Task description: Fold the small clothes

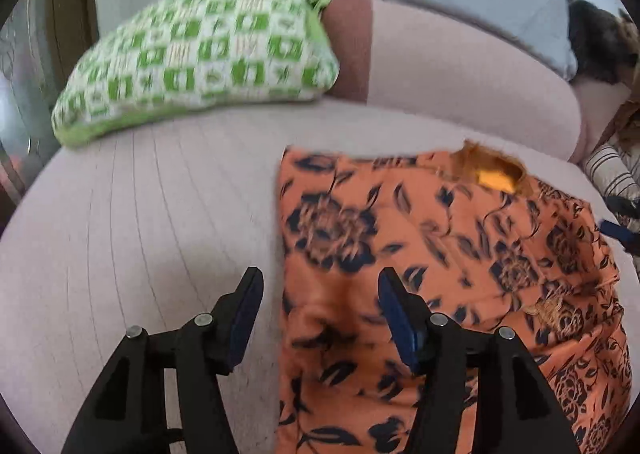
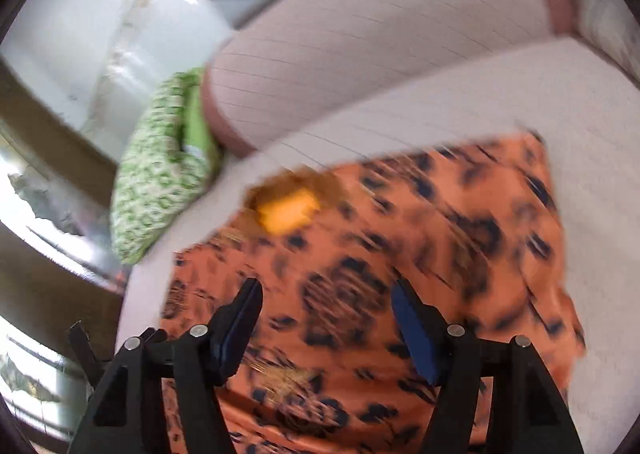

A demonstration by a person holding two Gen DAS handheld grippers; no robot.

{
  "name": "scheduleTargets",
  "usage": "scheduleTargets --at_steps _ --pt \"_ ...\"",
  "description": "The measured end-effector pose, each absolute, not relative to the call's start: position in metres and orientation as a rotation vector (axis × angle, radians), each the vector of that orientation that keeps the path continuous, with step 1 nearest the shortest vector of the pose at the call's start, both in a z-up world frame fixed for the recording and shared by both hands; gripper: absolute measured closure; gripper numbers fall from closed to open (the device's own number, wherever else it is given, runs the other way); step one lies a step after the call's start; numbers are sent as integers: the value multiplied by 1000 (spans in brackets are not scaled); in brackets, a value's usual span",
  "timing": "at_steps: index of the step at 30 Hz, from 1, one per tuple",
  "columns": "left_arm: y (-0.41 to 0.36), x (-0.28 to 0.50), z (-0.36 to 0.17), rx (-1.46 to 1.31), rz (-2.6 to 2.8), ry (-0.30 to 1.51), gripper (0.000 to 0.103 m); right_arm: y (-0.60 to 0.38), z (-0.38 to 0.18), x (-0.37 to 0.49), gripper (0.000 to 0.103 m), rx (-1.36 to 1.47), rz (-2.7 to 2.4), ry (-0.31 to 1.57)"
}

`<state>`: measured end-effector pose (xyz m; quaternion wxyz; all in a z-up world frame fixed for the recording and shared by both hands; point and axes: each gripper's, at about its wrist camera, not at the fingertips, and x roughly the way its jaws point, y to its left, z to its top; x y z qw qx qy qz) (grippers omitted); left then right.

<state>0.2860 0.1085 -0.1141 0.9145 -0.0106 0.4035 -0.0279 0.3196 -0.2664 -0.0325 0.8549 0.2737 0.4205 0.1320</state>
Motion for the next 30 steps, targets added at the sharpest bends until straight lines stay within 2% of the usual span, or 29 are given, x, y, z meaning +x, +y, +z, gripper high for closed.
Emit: scheduleTargets --at_steps 1,3,4,9,10,11,12,13,16,20,22,25,30 --pt "105 292 -123 8 -50 867 35 -267 -38 328 31 593 283 879" --pt "102 307 -152 41 -33 1001 33 -272 -70 351 22 560 198 941" --pt "106 306 -155 1 -37 972 31 -279 -96 360 25 592 141 1026" --pt "113 286 -132 -12 -46 903 32 -269 -50 332 26 592 244 883" --pt "117 284 -133 -23 -46 909 31 -267 -49 327 22 578 242 880" --pt "119 282 -138 -56 -50 942 29 -266 -54 326 19 567 228 899" --pt "122 283 -145 -89 -62 993 26 -268 -75 333 11 559 181 995" --pt "123 284 -154 -117 -84 1050 24 -270 -88 337 10 578 187 1049" --pt "120 273 -146 1 -69 1042 24 -269 -57 323 12 567 115 1012" --pt "142 219 -98 -81 -71 922 24 -264 12 252 11 537 203 860" --pt "149 188 -85 -68 -79 906 24 -260 26 196 11 513 235 851" --pt "156 124 -78 -52 -116 915 24 -285 27 114 11 509 197 879" --pt "164 55 -85 -116 -154 943 23 -332 -12 7 11 512 31 967"
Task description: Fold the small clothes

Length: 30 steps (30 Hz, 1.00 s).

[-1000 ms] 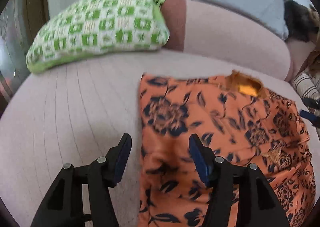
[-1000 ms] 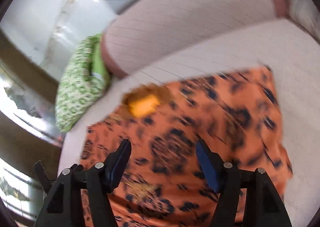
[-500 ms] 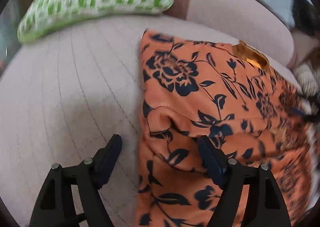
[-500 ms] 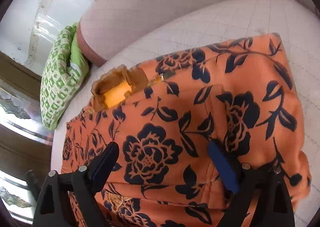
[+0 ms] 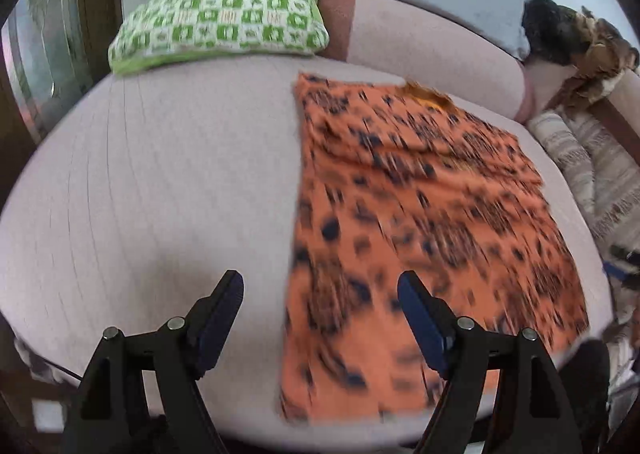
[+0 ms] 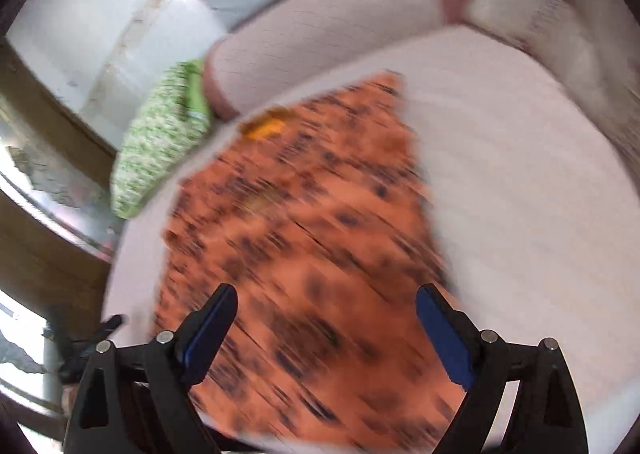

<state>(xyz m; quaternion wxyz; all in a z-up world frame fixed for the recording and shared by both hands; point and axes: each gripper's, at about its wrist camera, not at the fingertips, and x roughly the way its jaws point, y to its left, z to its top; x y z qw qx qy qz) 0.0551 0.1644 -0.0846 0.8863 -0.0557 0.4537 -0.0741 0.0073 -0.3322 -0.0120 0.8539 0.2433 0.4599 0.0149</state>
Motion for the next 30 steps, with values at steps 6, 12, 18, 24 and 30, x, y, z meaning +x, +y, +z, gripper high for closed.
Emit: scheduleTargets --at_steps 6,12,18,24,30 --pt "158 24 -120 -162 -156 1021 23 -349 -58 -29 11 561 -22 1014" --pt "160 27 -126 -279 -195 1028 23 -350 -75 -30 22 612 23 1024" --pt "166 21 -138 -309 -158 1057 31 -336 -87 -27 40 604 43 1067" --pt "165 19 -135 -305 -144 1061 78 -338 -79 -30 62 629 54 1056" --pt "152 13 -131 -233 -91 1016 37 -333 -88 -28 37 629 13 1077"
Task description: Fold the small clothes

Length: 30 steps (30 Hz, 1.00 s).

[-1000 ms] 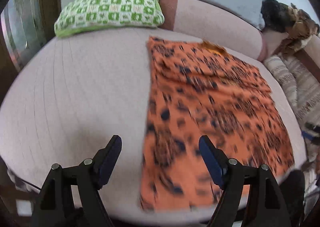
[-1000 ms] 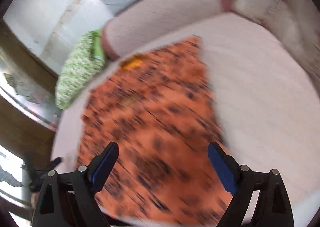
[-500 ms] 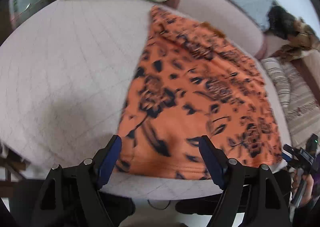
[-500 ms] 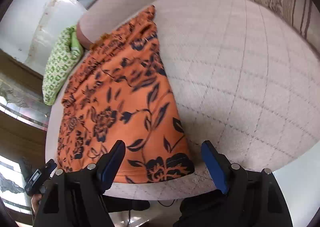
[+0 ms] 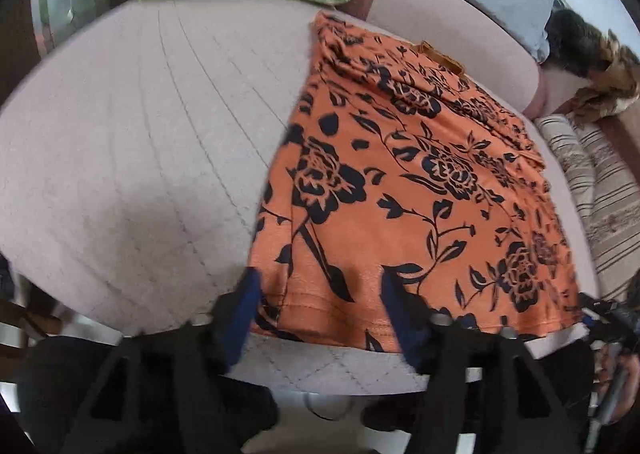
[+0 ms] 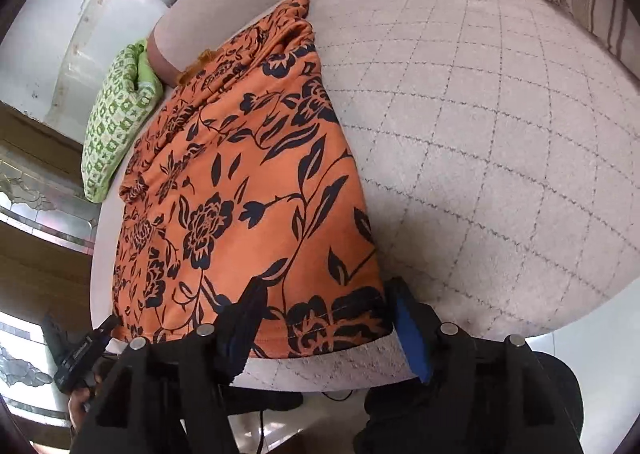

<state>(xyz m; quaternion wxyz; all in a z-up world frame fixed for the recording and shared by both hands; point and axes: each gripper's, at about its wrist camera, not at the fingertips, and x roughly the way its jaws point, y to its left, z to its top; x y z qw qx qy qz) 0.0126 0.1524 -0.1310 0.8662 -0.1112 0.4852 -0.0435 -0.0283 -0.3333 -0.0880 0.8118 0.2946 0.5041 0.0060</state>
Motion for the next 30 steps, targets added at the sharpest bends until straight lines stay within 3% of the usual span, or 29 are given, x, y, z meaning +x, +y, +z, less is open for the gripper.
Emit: scheduleTargets --at_steps 4,7,9,10,11,15,18,20,21,22,23,24,26,29,30 --pt "153 8 -126 -231 -97 957 32 -336 -89 -34 37 683 22 1052" --pt "155 19 -148 -224 -77 1053 34 -336 -90 -33 37 700 26 1038" --pt "154 18 -145 -206 -60 1026 53 -337 -90 -32 38 718 22 1034" --pt "155 18 -144 -210 -65 1024 94 -336 -90 -32 38 724 27 1031" --pt "160 17 -145 -278 -122 1027 94 -336 -90 -32 39 724 28 1030" --pt "161 12 -142 -281 -132 1005 94 -334 -95 -33 68 706 7 1057" --pt "159 10 -132 -290 -141 961 94 -333 -78 -37 71 709 20 1013" --pt "162 11 -133 -299 -128 967 85 -334 -66 -40 68 716 24 973" --pt "164 11 -136 -299 -113 979 80 -336 -67 -39 48 720 8 978" --pt "165 15 -143 -301 -85 1007 68 -339 -70 -37 12 721 -22 996" --pt "167 15 -147 -311 -80 1017 65 -341 -75 -37 8 728 -70 1008" --pt "166 15 -147 -315 -92 1007 62 -342 -78 -37 8 740 -80 1009" --pt "162 14 -145 -299 -112 1005 37 -342 -81 -36 8 751 -69 1002" --pt "154 14 -148 -233 -106 1008 37 -336 -88 -30 15 725 -43 1022" --pt "151 14 -148 -208 -95 1004 44 -335 -92 -29 35 722 -43 1038"
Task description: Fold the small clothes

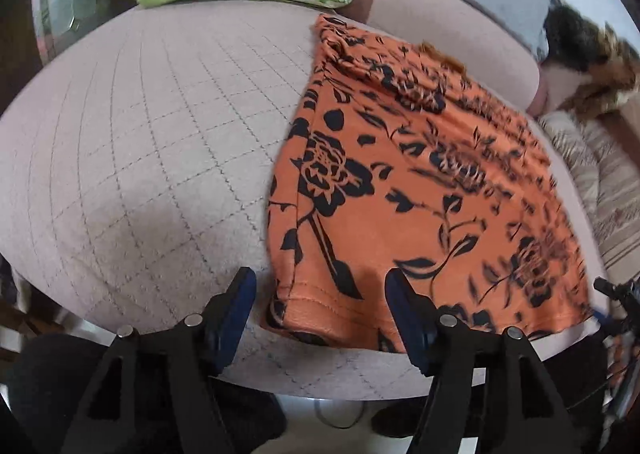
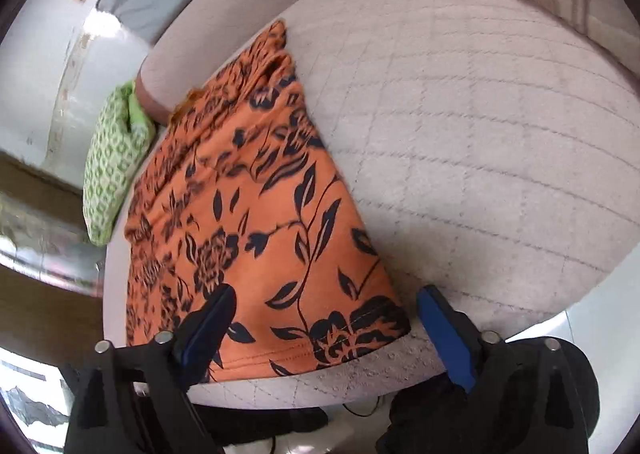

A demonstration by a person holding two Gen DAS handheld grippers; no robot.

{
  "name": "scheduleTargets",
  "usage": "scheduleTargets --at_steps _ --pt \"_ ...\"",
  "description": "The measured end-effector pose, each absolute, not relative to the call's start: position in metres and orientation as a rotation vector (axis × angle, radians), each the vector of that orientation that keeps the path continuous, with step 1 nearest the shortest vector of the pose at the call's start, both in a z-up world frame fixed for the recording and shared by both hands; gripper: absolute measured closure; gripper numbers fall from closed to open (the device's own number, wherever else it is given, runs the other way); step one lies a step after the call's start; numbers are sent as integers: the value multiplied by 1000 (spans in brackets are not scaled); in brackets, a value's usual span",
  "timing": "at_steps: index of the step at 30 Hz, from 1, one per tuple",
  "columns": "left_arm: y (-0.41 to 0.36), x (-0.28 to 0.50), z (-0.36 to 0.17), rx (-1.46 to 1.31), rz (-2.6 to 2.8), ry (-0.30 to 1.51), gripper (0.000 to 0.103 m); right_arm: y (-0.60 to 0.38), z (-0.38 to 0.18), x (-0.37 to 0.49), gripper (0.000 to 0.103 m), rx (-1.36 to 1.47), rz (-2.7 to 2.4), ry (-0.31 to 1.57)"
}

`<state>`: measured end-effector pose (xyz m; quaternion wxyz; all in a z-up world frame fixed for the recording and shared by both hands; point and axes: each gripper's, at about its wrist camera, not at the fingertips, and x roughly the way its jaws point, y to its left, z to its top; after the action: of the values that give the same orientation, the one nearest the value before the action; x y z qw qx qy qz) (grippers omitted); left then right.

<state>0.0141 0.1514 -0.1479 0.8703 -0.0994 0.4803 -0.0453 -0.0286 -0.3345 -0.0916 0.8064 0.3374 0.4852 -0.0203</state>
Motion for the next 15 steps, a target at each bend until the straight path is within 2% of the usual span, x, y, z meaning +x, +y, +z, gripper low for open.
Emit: scheduleTargets --at_steps 1,2,3,4,8,11,12,13,14,15 --pt "152 13 -148 -203 -92 1003 80 -333 -93 -27 54 704 -51 1049" --pt "155 15 -148 -218 -105 1013 93 -333 -94 -27 66 697 -47 1056" --pt "161 16 -148 -284 -138 1023 93 -334 -93 -28 82 721 -29 1054" --pt "163 15 -145 -295 -138 1018 93 -334 -90 -28 92 728 -17 1048" --pt "162 9 -140 -267 -133 997 93 -334 -72 -29 93 705 3 1004" --pt "160 13 -148 -257 -119 1028 88 -340 -87 -24 89 752 -14 1030" --pt "158 14 -146 -247 -126 1030 83 -341 -90 -23 81 765 -13 1034" --pt "154 14 -145 -241 -147 1036 65 -341 -92 -23 57 770 -19 1032" --pt "150 15 -143 -241 -177 1038 46 -340 -94 -24 42 785 -8 1013" --pt "146 16 -143 -235 -182 1038 42 -338 -95 -24 33 788 1 1005"
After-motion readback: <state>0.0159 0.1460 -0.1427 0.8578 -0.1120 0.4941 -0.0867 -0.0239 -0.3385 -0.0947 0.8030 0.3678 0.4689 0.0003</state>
